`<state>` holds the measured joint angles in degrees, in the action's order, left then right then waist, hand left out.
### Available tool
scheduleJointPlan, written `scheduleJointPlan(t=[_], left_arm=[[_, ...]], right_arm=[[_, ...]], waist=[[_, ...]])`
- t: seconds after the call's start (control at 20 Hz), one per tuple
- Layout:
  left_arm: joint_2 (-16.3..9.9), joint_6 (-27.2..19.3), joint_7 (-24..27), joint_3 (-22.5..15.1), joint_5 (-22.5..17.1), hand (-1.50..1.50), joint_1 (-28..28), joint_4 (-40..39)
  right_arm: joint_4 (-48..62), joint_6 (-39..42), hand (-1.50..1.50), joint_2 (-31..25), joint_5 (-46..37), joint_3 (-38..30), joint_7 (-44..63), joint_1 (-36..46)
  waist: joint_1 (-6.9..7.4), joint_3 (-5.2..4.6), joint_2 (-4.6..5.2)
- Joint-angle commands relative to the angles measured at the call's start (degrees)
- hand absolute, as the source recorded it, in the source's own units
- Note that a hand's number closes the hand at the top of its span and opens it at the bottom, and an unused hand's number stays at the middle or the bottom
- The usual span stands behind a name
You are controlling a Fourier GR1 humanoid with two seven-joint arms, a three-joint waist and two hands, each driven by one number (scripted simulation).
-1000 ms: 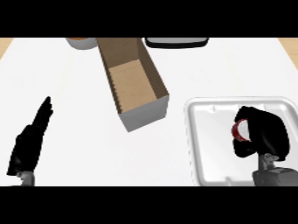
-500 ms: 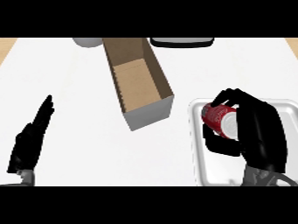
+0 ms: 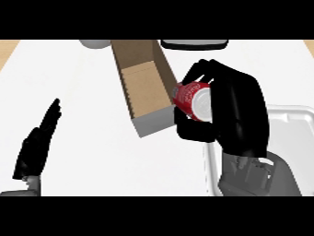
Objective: Pick the can from the tray and place it in the cardboard box
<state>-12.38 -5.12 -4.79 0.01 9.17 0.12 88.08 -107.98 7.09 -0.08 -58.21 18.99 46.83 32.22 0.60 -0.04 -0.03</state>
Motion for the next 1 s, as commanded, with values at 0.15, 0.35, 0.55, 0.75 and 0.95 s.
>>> scheduleJointPlan(t=[0.15, 0.35, 0.55, 0.75, 0.95], left_arm=[[-0.27, 0.98, -2.07, 0.53, -0.09, 0.0, -1.23, 2.12], [1.96, -0.89, -3.19, -1.1, 2.11, 0.0, -2.74, 0.78], [0.93, 0.27, -0.23, 0.19, 1.7, 0.0, -3.87, -2.24], [1.89, 0.7, -3.09, -1.07, 1.86, 0.0, -2.8, 0.31], [1.84, 0.5, -1.82, -0.36, 2.11, 0.0, -5.07, -2.17]], right_arm=[[21.98, -6.97, 1.5, 0.08, 4.96, -1.83, 4.29, 18.25], [32.81, -9.68, 1.5, 0.08, 8.41, -3.84, 2.65, 23.52], [46.98, -16.77, 1.5, 0.08, 13.42, -3.28, -0.13, 28.91], [57.05, -20.43, 1.5, 0.08, 16.85, -1.31, -2.65, 32.61], [68.66, -25.12, 1.5, 0.08, 19.72, -1.09, -6.49, 33.98]], waist=[[0.78, 0.01, 0.21], [0.77, 0.02, 0.27], [1.42, 0.0, 0.54], [1.46, 0.02, 0.4], [2.21, 0.0, 0.82]])
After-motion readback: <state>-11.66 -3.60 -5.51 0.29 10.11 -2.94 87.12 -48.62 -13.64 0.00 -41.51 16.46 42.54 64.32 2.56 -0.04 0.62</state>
